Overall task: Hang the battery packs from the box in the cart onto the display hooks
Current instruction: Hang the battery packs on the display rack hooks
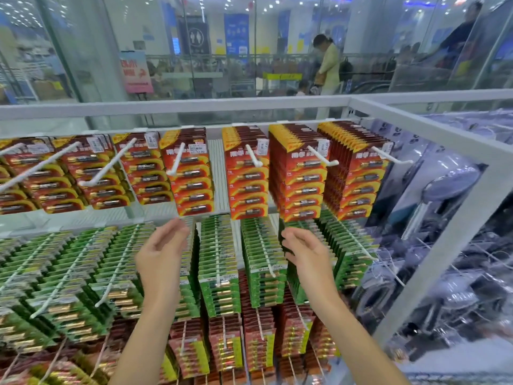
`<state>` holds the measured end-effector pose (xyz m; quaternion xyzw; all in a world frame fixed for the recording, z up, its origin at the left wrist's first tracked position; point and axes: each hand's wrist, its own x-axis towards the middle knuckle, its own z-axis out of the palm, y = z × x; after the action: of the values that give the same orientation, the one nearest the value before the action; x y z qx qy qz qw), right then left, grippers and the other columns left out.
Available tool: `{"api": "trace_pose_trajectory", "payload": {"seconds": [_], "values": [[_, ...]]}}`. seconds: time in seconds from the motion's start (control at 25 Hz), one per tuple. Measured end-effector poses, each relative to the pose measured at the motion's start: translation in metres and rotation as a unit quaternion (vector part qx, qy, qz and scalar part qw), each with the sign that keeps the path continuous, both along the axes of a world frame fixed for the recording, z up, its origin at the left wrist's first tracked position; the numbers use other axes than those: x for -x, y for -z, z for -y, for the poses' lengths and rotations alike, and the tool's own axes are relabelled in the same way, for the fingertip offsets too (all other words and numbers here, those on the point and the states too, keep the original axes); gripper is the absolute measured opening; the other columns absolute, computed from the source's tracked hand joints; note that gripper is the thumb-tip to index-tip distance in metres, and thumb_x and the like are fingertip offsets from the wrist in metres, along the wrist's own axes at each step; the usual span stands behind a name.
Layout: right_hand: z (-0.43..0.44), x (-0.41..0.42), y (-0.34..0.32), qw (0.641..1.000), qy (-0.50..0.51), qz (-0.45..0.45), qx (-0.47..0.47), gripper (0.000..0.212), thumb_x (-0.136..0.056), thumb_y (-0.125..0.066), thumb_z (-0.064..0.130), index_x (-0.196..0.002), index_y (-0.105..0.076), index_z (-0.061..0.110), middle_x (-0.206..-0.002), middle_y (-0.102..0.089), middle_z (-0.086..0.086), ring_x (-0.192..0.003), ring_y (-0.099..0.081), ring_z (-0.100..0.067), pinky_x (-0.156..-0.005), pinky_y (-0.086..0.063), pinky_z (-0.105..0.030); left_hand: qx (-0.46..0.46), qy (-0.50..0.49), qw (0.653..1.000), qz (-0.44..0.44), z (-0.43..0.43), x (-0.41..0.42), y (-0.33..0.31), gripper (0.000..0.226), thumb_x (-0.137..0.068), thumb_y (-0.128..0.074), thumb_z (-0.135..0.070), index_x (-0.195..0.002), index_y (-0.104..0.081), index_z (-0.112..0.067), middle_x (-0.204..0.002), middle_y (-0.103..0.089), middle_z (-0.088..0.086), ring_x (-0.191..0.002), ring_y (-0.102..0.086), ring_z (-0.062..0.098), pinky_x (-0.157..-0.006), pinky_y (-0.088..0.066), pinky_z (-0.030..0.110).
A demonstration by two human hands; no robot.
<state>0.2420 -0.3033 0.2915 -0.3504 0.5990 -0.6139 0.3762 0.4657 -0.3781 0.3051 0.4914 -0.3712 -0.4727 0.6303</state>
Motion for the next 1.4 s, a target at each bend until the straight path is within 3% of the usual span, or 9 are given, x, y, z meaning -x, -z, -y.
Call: {"api": "trace_pose_trajectory", "payload": {"seconds": [0.32, 0.52, 0.6, 0.68, 0.84, 1.04, 1.16, 1.24, 1.4], "values": [[-0.145, 0.083, 0.089, 0.983, 0.140, 0.046, -0.107, 0.017, -0.099, -0.064, 0.036, -0.106, -0.077, 0.027, -0.107, -0.077, 0.011, -0.110, -0.069, -0.012, -0.100, -0.051, -0.036, -0.088, 0.200, 0.976, 0.027, -0.108, 0.087, 0.051, 0.018, -0.102, -0.063, -0.016, -0.114, -0.075, -0.011, -0.109, -0.080, 0.001, -0.103, -0.076, 0.017, -0.089, -0.062, 0.030], [-0.253, 0.144, 0.136, 0.944, 0.266, 0.070, -0.183, 0.020, -0.099, -0.065, 0.040, -0.103, -0.076, 0.023, -0.092, -0.075, 0.008, -0.089, -0.070, -0.015, -0.077, -0.050, -0.030, -0.150, 0.321, 0.933, 0.063, -0.167, 0.185, 0.106, 0.017, -0.101, -0.060, -0.006, -0.108, -0.075, -0.008, -0.106, -0.080, 0.005, -0.099, -0.077, 0.018, -0.089, -0.062, 0.030], [-0.294, 0.167, 0.148, 0.927, 0.302, 0.078, -0.208, 0.020, -0.101, -0.063, 0.039, -0.107, -0.074, 0.024, -0.095, -0.074, 0.004, -0.090, -0.069, -0.017, -0.076, -0.051, -0.027, -0.168, 0.361, 0.913, 0.091, -0.192, 0.225, 0.130, 0.015, -0.100, -0.062, -0.004, -0.102, -0.076, -0.008, -0.098, -0.081, 0.004, -0.095, -0.077, 0.024, -0.091, -0.061, 0.037], [-0.335, 0.194, 0.159, 0.907, 0.338, 0.091, -0.235, 0.019, -0.102, -0.060, 0.038, -0.109, -0.072, 0.024, -0.100, -0.072, 0.008, -0.095, -0.066, -0.015, -0.080, -0.049, -0.026, -0.190, 0.399, 0.889, 0.124, -0.222, 0.271, 0.154, 0.013, -0.097, -0.066, -0.005, -0.097, -0.078, -0.010, -0.090, -0.078, 0.008, -0.094, -0.071, 0.032, -0.092, -0.053, 0.042], [-0.400, 0.238, 0.186, 0.863, 0.396, 0.137, -0.282, 0.022, -0.101, -0.060, 0.045, -0.106, -0.072, 0.026, -0.111, -0.072, 0.009, -0.108, -0.065, -0.013, -0.092, -0.047, -0.034, -0.215, 0.492, 0.820, 0.196, -0.283, 0.355, 0.191, 0.012, -0.098, -0.071, -0.019, -0.105, -0.080, -0.017, -0.100, -0.080, -0.006, -0.102, -0.073, 0.015, -0.093, -0.055, 0.034], [-0.460, 0.279, 0.216, 0.821, 0.425, 0.179, -0.338, 0.025, -0.104, -0.057, 0.041, -0.115, -0.068, 0.022, -0.114, -0.067, 0.005, -0.108, -0.061, -0.015, -0.087, -0.043, -0.031, -0.208, 0.599, 0.715, 0.294, -0.347, 0.453, 0.244, 0.015, -0.101, -0.066, -0.030, -0.113, -0.075, -0.026, -0.111, -0.071, -0.016, -0.104, -0.067, 0.004, -0.093, -0.055, 0.030], [-0.479, 0.297, 0.223, 0.813, 0.421, 0.183, -0.359, 0.018, -0.105, -0.055, 0.040, -0.111, -0.065, 0.027, -0.107, -0.064, 0.015, -0.103, -0.059, -0.008, -0.083, -0.042, -0.027, -0.195, 0.612, 0.686, 0.342, -0.368, 0.494, 0.280, 0.009, -0.098, -0.069, -0.029, -0.105, -0.075, -0.028, -0.109, -0.074, -0.010, -0.100, -0.069, 0.006, -0.096, -0.056, 0.032], [-0.489, 0.308, 0.226, 0.814, 0.413, 0.184, -0.366, 0.014, -0.105, -0.053, 0.040, -0.107, -0.064, 0.031, -0.106, -0.064, 0.017, -0.100, -0.058, 0.001, -0.076, -0.042, -0.020, -0.176, 0.623, 0.664, 0.375, -0.378, 0.516, 0.298, 0.014, -0.098, -0.068, -0.030, -0.109, -0.075, -0.025, -0.107, -0.076, -0.007, -0.097, -0.070, 0.008, -0.089, -0.056, 0.029], [-0.503, 0.327, 0.232, 0.813, 0.401, 0.185, -0.380, 0.014, -0.105, -0.052, 0.042, -0.107, -0.064, 0.034, -0.106, -0.064, 0.020, -0.096, -0.055, 0.009, -0.073, -0.038, -0.010, -0.160, 0.628, 0.626, 0.433, -0.391, 0.566, 0.325, 0.017, -0.101, -0.063, -0.030, -0.113, -0.072, -0.021, -0.093, -0.072, -0.007, -0.079, -0.066, 0.006, -0.059, -0.043, 0.010]]}}
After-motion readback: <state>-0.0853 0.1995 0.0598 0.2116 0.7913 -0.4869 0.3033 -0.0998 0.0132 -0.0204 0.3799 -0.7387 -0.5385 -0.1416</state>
